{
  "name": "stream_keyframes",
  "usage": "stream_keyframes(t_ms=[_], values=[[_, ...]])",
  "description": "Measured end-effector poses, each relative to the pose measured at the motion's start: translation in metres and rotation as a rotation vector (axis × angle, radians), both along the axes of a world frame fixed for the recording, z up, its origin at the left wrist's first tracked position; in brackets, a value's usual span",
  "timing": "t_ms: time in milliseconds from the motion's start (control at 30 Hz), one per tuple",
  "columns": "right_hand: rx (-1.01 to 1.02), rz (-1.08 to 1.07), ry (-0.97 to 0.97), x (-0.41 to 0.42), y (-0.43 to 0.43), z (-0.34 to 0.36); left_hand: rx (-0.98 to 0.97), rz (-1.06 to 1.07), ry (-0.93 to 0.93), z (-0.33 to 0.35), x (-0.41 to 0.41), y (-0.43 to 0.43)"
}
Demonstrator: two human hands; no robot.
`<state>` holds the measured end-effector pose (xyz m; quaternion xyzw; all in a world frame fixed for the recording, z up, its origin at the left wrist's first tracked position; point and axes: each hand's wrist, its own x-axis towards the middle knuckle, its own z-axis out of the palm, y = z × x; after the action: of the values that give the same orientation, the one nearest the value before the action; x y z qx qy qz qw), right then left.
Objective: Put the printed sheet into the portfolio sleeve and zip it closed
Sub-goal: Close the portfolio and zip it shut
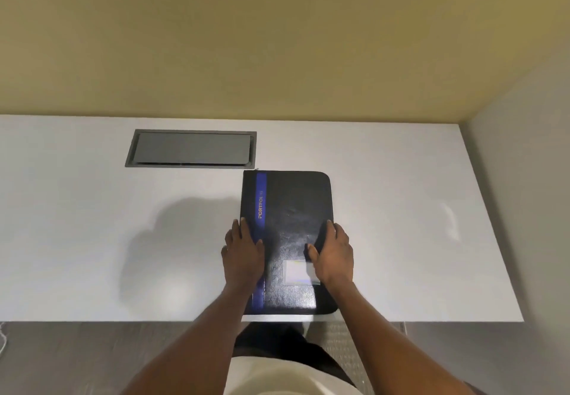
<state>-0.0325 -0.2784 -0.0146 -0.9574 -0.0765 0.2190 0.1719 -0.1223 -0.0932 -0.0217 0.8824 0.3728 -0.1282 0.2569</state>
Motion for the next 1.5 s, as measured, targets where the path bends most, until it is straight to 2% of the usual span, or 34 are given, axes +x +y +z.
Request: stream_keyframes(t_ms=[200, 333, 467, 567, 933, 1233, 1500], values=[[0.036, -0.097, 0.127, -0.021, -0.018, -0.012, -0.200, 0.156, -0.055, -0.010, -0.025, -0.015], [0.088, -0.155, 0.185, -0.012, -0.020, -0.020, -0.245, 0.267, -0.075, -0.015, -0.017, -0.015], [0.085, -0.259, 0.287, 0.007, -0.016, -0.016, -0.263, 0.450, 0.012, -0.017, 0.002, -0.002], [0.103, -0.258, 0.267, 0.010, -0.005, -0.008, -0.239, 0.520, 0.078, -0.017, 0.012, 0.012], [0.264, -0.211, 0.144, 0.004, 0.121, 0.013, -0.155, 0.522, -0.117, 0.005, 0.018, 0.156], [0.231, -0.168, 0.183, 0.007, 0.242, 0.001, -0.146, 0.516, -0.068, -0.007, 0.006, 0.275], [0.154, -0.188, 0.233, 0.001, 0.275, -0.015, -0.153, 0.470, -0.016, -0.025, 0.001, 0.306]])
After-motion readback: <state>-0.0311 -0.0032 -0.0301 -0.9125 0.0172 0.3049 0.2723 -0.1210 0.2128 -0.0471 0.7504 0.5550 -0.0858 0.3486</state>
